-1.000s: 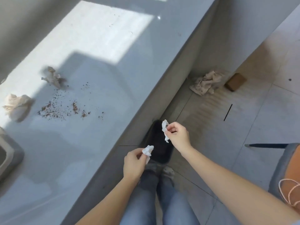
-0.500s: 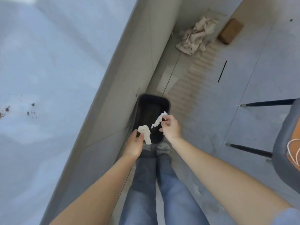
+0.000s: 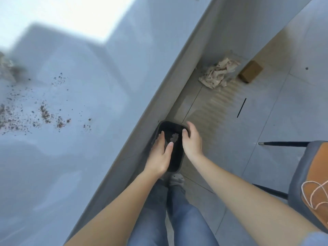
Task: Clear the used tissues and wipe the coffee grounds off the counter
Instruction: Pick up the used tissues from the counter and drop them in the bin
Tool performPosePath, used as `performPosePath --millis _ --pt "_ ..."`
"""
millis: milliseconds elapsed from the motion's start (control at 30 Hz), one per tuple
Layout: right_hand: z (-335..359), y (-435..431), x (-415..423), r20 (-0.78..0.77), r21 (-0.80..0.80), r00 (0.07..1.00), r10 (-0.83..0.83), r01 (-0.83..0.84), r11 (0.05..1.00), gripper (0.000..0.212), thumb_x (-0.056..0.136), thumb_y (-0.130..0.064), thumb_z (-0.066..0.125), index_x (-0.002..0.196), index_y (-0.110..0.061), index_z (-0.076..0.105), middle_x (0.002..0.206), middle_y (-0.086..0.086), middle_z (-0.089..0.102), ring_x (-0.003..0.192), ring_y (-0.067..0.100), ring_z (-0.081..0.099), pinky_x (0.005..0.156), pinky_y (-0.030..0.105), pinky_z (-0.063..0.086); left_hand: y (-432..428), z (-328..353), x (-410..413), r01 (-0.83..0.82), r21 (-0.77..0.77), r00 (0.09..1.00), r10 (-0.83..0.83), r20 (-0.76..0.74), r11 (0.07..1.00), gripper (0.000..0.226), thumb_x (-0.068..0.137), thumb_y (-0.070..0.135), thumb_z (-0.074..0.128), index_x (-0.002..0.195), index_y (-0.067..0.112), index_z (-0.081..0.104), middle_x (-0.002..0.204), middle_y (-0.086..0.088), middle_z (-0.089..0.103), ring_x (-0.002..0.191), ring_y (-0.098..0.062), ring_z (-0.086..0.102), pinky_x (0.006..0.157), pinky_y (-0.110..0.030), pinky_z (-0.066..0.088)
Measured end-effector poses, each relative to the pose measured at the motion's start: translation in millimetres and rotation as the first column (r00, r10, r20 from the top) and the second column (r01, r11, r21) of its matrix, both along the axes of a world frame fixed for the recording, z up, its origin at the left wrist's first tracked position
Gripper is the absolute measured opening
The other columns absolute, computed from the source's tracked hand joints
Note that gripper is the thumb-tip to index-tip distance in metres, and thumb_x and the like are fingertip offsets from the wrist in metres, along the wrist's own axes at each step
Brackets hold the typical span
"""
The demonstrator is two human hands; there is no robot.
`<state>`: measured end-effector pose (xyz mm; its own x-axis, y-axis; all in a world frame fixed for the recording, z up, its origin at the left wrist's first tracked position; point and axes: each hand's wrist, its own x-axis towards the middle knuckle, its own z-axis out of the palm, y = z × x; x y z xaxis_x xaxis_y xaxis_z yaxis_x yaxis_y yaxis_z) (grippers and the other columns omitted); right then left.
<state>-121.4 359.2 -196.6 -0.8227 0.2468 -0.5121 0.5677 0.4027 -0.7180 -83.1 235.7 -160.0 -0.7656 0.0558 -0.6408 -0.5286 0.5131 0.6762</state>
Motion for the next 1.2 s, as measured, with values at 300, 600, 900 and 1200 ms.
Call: performPosePath --millis 300,600,900,1200 --pt "145.0 -11.7 -60.8 -0.604 0.254 0.742 0.291 -0.168 0.953 0.045 0.096 -0.013 0.042 0.140 -0.020 0.041 0.151 0.002 0.036 0.142 0.012 0.024 0.117 0.042 0.006 1.2 139.0 -25.5 0.142 -0.266 0.733 -0.282 -0.619 0.953 0.058 0.095 0.054 0.019 0.145 0.041 -0.007 0.157 0.018 -0.003 0.143 0.002 -0.012 0.117 -0.027 -0.010" --pt "227.2 -88.9 -76.7 -0.593 0.516 0.439 0.676 -0.438 0.736 0.052 0.099 -0.028 0.038 0.148 -0.030 0.022 0.159 -0.003 0.016 0.146 0.014 0.006 0.117 0.043 -0.003 -72.8 192.8 3.7 -0.198 -0.405 0.799 -0.093 -0.595 0.893 0.061 0.091 0.058 0.008 0.143 0.039 -0.018 0.154 0.019 -0.022 0.138 0.001 -0.029 0.115 -0.034 -0.019" --pt "230.0 -219.5 -71.2 -0.352 0.643 0.161 0.922 -0.675 0.363 0.053 0.100 -0.022 0.031 0.150 -0.016 0.013 0.159 0.000 0.014 0.145 0.016 0.012 0.118 0.040 0.007 -190.1 199.7 23.1 -0.529 -0.327 0.784 0.303 -0.542 0.783 0.061 0.093 0.058 0.014 0.146 0.037 -0.009 0.158 0.015 -0.011 0.143 -0.003 -0.015 0.116 -0.035 -0.011" --pt "214.7 -307.1 -101.1 -0.298 0.538 0.278 0.913 -0.742 0.401 0.043 0.098 -0.028 0.042 0.139 -0.023 0.037 0.142 -0.001 0.045 0.130 0.020 0.039 0.107 0.040 0.029 -287.0 185.3 -2.7 -0.837 -0.153 0.518 0.668 -0.534 0.526 0.051 0.096 0.040 0.039 0.140 0.014 0.033 0.147 -0.007 0.039 0.135 -0.027 0.032 0.110 -0.047 0.027"
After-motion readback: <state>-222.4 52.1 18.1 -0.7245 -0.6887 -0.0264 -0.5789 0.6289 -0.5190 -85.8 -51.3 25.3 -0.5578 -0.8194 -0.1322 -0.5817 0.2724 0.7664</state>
